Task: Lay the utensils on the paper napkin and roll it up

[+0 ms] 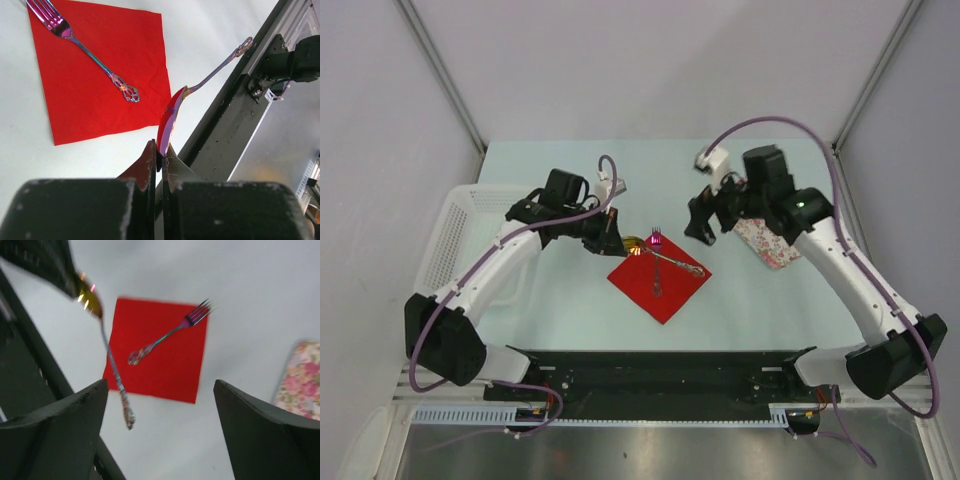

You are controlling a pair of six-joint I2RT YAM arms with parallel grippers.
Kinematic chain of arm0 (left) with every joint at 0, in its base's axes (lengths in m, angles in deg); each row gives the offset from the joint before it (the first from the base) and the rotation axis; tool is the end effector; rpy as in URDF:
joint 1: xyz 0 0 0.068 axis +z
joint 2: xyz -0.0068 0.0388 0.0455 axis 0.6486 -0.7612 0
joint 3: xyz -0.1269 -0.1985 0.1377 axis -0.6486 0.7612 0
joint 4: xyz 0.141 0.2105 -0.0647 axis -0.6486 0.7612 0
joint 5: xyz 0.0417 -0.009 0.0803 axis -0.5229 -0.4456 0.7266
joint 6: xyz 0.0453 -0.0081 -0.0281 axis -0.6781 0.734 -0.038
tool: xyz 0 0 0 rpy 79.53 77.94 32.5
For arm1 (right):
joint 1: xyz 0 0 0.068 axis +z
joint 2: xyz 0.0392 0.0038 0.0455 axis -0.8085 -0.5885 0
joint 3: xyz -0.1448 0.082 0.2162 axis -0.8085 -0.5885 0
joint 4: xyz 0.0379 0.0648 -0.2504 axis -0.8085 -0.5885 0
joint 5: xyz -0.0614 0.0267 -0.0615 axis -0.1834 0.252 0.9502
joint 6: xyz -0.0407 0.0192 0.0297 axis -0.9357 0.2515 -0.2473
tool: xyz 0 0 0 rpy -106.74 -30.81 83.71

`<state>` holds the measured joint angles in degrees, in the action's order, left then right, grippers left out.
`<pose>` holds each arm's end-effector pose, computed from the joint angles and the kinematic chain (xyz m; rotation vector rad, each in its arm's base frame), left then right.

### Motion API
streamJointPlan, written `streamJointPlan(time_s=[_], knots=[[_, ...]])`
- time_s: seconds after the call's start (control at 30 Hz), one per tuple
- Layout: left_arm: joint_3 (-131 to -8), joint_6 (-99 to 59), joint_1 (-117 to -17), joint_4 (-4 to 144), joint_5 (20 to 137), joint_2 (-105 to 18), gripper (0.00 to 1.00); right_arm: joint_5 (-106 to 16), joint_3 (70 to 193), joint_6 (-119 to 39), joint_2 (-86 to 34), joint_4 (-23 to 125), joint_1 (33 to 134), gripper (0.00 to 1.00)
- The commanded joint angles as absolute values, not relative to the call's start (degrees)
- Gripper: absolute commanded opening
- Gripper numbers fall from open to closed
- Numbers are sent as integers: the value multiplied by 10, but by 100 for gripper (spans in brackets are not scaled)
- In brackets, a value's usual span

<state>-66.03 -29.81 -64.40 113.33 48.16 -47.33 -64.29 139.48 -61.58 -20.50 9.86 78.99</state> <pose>0.2505 -0.1357 0.3101 0.7675 2.3369 -1.0256 0.2433 0.1314 0.4064 -0.9796 1.8993 0.6060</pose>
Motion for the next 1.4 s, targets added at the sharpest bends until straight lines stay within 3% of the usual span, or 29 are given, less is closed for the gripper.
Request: streamJointPlan(time_s=[0.0, 0.17, 0.23, 0.27, 0.4, 1.03, 1.37], knots=[[-679, -271, -642, 1131, 468, -489, 0, -573, 1356, -684, -212, 60, 863, 84], [-673, -257, -642, 1129, 464, -509, 0, -561, 1368, -673, -245, 67, 916, 64], [-679, -252, -643, 1131, 461, -515, 0, -549, 1371, -673, -256, 67, 947, 62], [-679, -252, -642, 1131, 459, -518, 0, -544, 1372, -673, -265, 66, 957, 55], [-680, -249, -642, 1131, 450, -526, 0, -509, 1371, -684, -285, 75, 1006, 49], [-665, -245, -642, 1125, 419, -524, 0, -409, 1365, -717, -331, 119, 1061, 40], [-666, -244, -642, 1122, 409, -528, 0, -407, 1352, -736, -332, 115, 1062, 25]])
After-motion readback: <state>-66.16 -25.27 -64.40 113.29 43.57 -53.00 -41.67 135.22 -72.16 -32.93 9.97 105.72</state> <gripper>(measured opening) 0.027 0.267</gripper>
